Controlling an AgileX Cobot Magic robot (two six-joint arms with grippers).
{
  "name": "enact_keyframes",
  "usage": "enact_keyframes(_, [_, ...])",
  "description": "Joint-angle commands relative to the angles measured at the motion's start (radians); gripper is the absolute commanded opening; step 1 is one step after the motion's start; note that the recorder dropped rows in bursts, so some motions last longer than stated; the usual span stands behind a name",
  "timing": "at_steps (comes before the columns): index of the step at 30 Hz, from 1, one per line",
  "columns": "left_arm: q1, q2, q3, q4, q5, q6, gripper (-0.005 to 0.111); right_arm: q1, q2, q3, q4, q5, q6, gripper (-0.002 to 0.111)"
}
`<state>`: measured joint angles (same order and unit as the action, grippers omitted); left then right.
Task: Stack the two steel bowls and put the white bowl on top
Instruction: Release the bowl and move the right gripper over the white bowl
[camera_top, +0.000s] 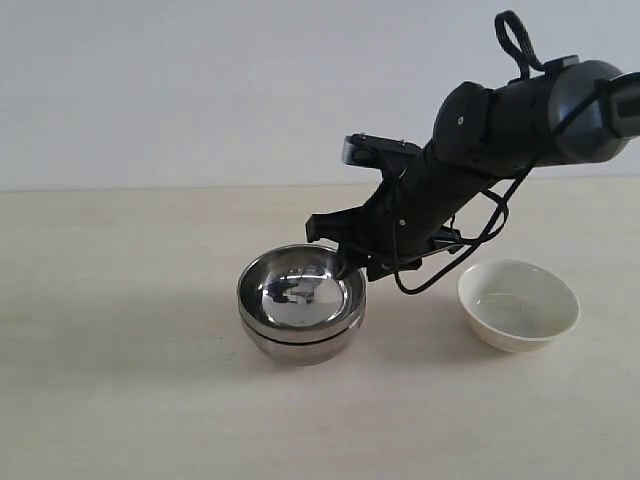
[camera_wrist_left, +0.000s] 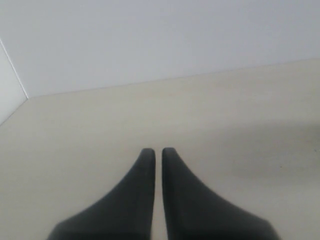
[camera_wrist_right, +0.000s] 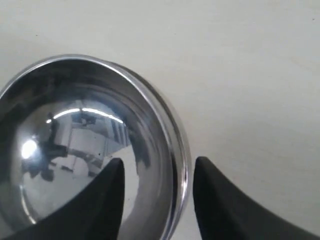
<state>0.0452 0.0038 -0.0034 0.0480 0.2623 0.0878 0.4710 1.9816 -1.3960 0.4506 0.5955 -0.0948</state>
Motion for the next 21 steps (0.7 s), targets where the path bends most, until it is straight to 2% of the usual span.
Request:
enact_keyframes(1, [0.002,-0.004,0.003,-0.007,-0.007,-0.01,0.004,0.0,-0.016,0.001,-0.005,-0.004,-0.01,0.039])
enact_keyframes(9, [0.002,-0.004,0.003,-0.007,-0.007,-0.01,0.004,-0.031,-0.068,-0.003,-0.023,-0.009,0.001,0.039])
enact_keyframes(15, [0.002,-0.004,0.003,-0.007,-0.007,-0.01,0.004,-0.115,-0.169,-0.003,-0.049,0.073,0.014,0.039])
enact_keyframes(21, [0.002,-0.004,0.003,-0.007,-0.007,-0.01,0.004,-0.221,-0.245,-0.001,-0.19,0.192,0.105,0.039])
